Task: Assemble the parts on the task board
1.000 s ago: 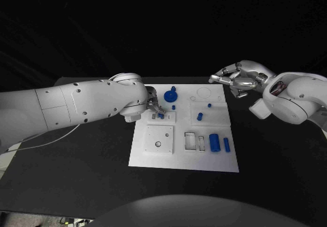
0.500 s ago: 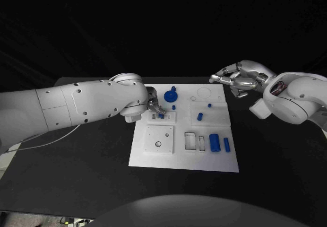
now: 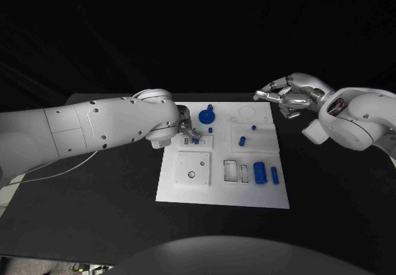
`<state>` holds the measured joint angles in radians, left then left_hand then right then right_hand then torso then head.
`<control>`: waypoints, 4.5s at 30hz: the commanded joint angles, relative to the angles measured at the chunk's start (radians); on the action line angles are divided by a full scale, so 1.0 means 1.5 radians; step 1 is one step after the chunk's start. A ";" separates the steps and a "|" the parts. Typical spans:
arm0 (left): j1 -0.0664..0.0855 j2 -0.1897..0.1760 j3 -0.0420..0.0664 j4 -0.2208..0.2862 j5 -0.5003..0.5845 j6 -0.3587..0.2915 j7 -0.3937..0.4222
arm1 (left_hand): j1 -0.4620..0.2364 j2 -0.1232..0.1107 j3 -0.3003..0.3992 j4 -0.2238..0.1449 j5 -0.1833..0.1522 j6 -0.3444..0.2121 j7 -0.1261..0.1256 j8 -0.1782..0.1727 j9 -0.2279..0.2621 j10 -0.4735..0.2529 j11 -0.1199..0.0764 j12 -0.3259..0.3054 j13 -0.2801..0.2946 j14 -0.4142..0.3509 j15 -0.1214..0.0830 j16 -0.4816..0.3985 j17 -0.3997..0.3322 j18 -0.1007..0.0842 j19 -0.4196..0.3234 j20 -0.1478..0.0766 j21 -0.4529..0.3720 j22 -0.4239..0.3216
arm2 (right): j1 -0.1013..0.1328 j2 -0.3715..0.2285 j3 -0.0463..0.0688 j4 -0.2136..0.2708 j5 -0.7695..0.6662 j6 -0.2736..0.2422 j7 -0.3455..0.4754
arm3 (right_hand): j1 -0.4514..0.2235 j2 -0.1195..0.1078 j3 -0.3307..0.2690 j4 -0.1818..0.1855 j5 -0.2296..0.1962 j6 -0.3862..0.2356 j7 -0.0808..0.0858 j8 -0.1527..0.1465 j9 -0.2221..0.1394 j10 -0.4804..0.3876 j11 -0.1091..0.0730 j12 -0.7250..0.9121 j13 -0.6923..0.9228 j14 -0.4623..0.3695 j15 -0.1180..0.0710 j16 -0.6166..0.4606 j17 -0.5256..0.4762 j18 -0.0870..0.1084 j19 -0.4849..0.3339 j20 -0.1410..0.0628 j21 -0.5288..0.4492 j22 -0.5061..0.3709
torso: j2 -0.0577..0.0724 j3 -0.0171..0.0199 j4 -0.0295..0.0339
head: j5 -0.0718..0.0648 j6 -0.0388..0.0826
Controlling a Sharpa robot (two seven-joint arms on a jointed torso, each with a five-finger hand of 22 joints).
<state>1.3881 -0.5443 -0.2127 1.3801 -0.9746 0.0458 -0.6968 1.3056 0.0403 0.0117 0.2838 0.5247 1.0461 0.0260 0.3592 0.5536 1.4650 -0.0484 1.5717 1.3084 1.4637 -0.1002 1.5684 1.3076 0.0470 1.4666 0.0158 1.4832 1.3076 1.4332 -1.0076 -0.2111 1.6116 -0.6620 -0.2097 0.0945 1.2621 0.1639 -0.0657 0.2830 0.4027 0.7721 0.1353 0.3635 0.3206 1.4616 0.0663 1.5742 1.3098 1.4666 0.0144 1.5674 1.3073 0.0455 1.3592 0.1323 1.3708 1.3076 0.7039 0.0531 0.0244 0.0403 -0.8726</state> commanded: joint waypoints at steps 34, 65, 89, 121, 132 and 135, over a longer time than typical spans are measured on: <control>-0.006 0.001 -0.002 0.001 0.003 0.004 -0.030 | -0.003 -0.005 0.013 -0.002 -0.005 -0.002 -0.001 -0.003 0.005 0.071 -0.001 -0.001 0.175 0.071 0.000 0.002 0.175 -0.004 0.004 -0.003 -0.007 0.060 | -0.001 0.001 0.000 -0.003 0.000 0.008 0.004 | 0.008 -0.001 0.003 -0.001 0.004 0.004 0.001 0.003 0.001 0.073 0.001 -0.002 0.174 0.069 0.003 0.002 0.176 0.011 -0.004 -0.001 -0.002 0.120 | 0.000 -0.0001 0.0000 | 0.003 0.000; 0.013 -0.018 0.022 0.016 0.044 0.079 -0.037 | 0.005 -0.024 0.055 -0.011 0.040 0.013 -0.008 0.004 0.025 0.071 -0.006 -0.001 0.175 0.071 -0.005 0.002 0.175 -0.004 0.007 -0.006 -0.008 0.063 | -0.001 -0.002 0.000 -0.003 0.000 0.009 -0.002 | 0.008 -0.001 0.003 -0.001 0.004 0.004 0.002 0.003 0.001 0.073 0.001 -0.002 0.174 0.069 0.003 0.002 0.176 0.011 -0.004 -0.001 -0.003 0.120 | 0.000 0.0005 -0.0008 | 0.002 0.000; 0.017 0.001 0.023 -0.013 0.086 0.117 -0.053 | 0.008 -0.027 0.060 -0.014 0.037 0.012 -0.007 0.003 0.027 0.071 -0.007 -0.001 0.175 0.071 -0.005 0.002 0.175 -0.004 0.007 -0.006 -0.008 0.064 | -0.003 0.006 0.000 -0.010 0.002 0.011 0.001 | 0.009 0.001 0.004 0.000 0.004 0.005 0.002 0.003 0.001 0.073 0.001 -0.002 0.174 0.069 0.003 0.002 0.176 0.012 -0.005 0.000 -0.004 0.119 | 0.000 -0.0002 -0.0002 | 0.002 0.000; 0.016 0.036 0.023 -0.075 0.079 0.157 -0.073 | 0.002 -0.030 0.068 -0.012 0.019 0.010 -0.006 0.000 0.030 0.071 -0.005 -0.001 0.175 0.071 -0.004 0.002 0.175 -0.004 0.007 -0.006 -0.009 0.063 | -0.004 0.007 0.000 -0.010 0.002 0.012 0.002 | 0.010 0.001 0.004 0.000 0.004 0.006 0.002 0.003 0.001 0.073 0.002 -0.002 0.174 0.069 0.004 0.002 0.176 0.012 -0.005 0.000 -0.004 0.119 | 0.000 -0.0001 -0.0001 | 0.002 0.000; 0.016 0.038 0.023 -0.079 0.079 0.159 -0.072 | 0.002 -0.031 0.070 -0.012 0.017 0.010 -0.006 0.000 0.031 0.071 -0.005 -0.001 0.175 0.071 -0.004 0.002 0.175 -0.004 0.007 -0.006 -0.009 0.063 | -0.004 0.007 0.000 -0.010 0.002 0.012 0.002 | 0.010 0.001 0.004 0.000 0.004 0.006 0.002 0.003 0.001 0.073 0.002 -0.002 0.174 0.069 0.004 0.002 0.176 0.012 -0.005 0.000 -0.004 0.119 | 0.000 0.0001 0.0004 | 0.003 0.000; 0.016 0.038 0.023 -0.080 0.079 0.159 -0.072 | 0.002 -0.031 0.070 -0.012 0.017 0.010 -0.006 0.000 0.031 0.071 -0.005 -0.001 0.175 0.071 -0.004 0.002 0.175 -0.004 0.007 -0.006 -0.009 0.063 | -0.004 0.007 0.000 -0.010 0.002 0.012 0.002 | 0.011 0.001 0.004 0.000 0.004 0.006 0.002 0.003 0.002 0.073 0.002 -0.002 0.174 0.069 0.004 0.002 0.176 0.012 -0.005 0.000 -0.004 0.119 | 0.000 -0.0001 0.0002 | 0.003 0.000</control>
<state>1.4113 -0.4896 -0.1794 1.2599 -0.8546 0.2645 -0.6986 1.3051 -0.0049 0.1083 0.2644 0.5546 1.0562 0.0248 0.3573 0.5985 1.4685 -0.0519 1.5717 1.3087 1.4637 -0.1002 1.5684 1.3074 0.0471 1.4666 0.0158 1.4755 1.3073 1.4279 -0.9976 -0.2112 1.5955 -0.6567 -0.2072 0.0909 1.2663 0.1677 -0.0658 0.2830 0.4027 0.7756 0.1389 0.3636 0.3220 1.4582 0.0699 1.5743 1.3107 1.4666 0.0144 1.5674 1.3079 0.0454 1.3592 0.1323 1.3708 1.3074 0.7036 0.0529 0.0246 0.0439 -0.8726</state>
